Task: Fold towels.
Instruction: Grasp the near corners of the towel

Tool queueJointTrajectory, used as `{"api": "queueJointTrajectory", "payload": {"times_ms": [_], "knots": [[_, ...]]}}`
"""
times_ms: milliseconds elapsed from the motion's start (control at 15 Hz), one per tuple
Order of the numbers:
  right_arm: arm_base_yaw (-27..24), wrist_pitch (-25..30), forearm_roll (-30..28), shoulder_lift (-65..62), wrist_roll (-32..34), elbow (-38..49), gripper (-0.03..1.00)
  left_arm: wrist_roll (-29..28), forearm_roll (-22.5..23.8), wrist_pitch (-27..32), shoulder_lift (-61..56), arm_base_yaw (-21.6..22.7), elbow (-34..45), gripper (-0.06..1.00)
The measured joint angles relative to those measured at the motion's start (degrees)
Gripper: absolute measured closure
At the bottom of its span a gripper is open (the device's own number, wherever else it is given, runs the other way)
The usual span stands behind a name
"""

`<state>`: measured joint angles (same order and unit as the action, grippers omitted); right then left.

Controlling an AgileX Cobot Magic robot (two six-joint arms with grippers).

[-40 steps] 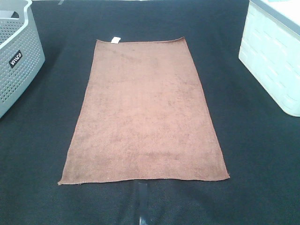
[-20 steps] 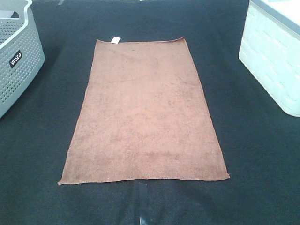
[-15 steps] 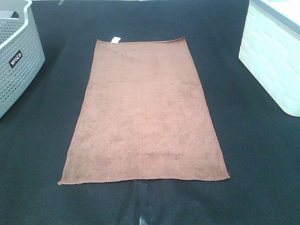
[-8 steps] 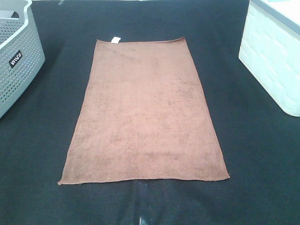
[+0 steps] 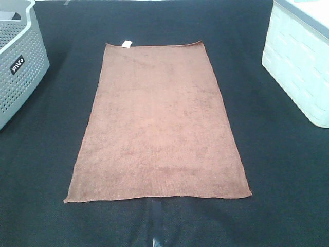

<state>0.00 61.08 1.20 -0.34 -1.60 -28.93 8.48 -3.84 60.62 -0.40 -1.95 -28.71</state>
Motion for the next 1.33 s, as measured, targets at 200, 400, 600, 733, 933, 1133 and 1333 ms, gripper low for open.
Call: {"api": "queueJointTrajectory", "payload": {"times_ms": [200,400,600,733,933,1133,1333], "knots": [[0.0,0.0,0.0,0.0,0.0,0.0,0.16,0.0,0.0,0.0,0.0,0.0,0.0,0.18],[0.0,0.0,0.0,0.0,0.0,0.0,0.16,0.0,0.0,0.0,0.0,0.0,0.0,0.18],[0.0,0.0,0.0,0.0,0.0,0.0,0.16,0.0,0.0,0.0,0.0,0.0,0.0,0.18],[0.0,0.0,0.0,0.0,0.0,0.0,0.16,0.0,0.0,0.0,0.0,0.0,0.0,0.18],[0.0,0.0,0.0,0.0,0.0,0.0,0.16,0.0,0.0,0.0,0.0,0.0,0.0,0.18],[0.0,-0.3,-0.8,1.5,0.0,-0.1,0.17,-2.8,0.0,-5.6,0.2,0.0,-0.7,0.18],[0.0,-5.7,-1.2,9.3,0.0,-1.1,0.17,-4.8,-1.6,-16.7,5.6,0.0,0.3,0.18]]}}
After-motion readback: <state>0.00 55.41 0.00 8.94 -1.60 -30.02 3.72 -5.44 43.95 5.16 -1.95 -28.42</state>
